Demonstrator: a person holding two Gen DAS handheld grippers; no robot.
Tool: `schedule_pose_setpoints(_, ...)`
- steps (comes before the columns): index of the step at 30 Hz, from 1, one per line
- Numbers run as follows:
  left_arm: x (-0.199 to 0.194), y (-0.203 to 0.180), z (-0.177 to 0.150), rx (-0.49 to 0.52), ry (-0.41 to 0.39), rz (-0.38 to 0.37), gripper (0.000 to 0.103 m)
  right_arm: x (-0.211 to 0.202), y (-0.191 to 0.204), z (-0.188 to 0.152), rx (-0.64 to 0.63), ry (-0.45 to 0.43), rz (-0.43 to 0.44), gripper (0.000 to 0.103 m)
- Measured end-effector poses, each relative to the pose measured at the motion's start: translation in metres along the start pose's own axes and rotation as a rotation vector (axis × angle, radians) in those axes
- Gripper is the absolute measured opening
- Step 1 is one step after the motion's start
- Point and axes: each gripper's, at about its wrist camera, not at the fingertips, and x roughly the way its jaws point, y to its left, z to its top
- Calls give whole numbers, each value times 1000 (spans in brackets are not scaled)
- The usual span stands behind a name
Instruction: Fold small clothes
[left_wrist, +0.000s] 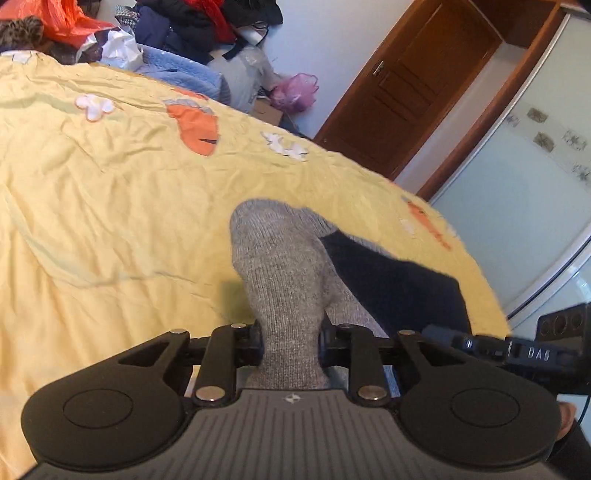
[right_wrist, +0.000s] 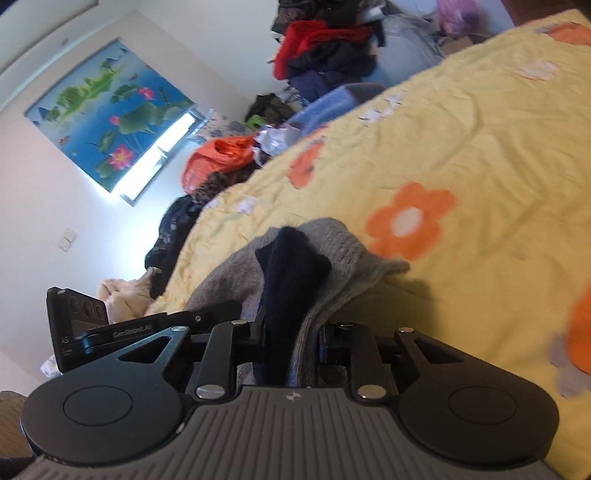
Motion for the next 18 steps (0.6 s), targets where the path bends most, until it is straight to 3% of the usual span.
schedule_pose_setpoints(2,8,13,-6,-8,31,51,29,19,-6,3,14,-1,-25,31)
schedule_pose_setpoints(4,4,25,-18,-35,22,45,32,32,-18,0,46,5,-88,42)
schedule_pose_setpoints(6,-13,33,-31,-67,-20,2,51,30,-28,-8,90,21,-123,54)
schedule_pose_setpoints(8,-34,38,-46,-90,-40,-34,74,15,-31,-20,98,16,-90,57)
schedule_pose_setpoints(10,-50,40,-62,-90,-39,-56,74,-6,-28,-33,92,24,-89,64)
schedule_pose_setpoints(13,-65,39,-87,-100,-8,-60,74,-35,-17,-51,51,21,-114,64)
schedule_pose_setpoints(15,-75,34,-101,-81,-23,-56,74,-56,-4,-60,10,-26,-127,64)
schedule_pose_setpoints(18,-82,12,-115,16,-62,-26,73,-71,16,-70,-13,-54,-42,64)
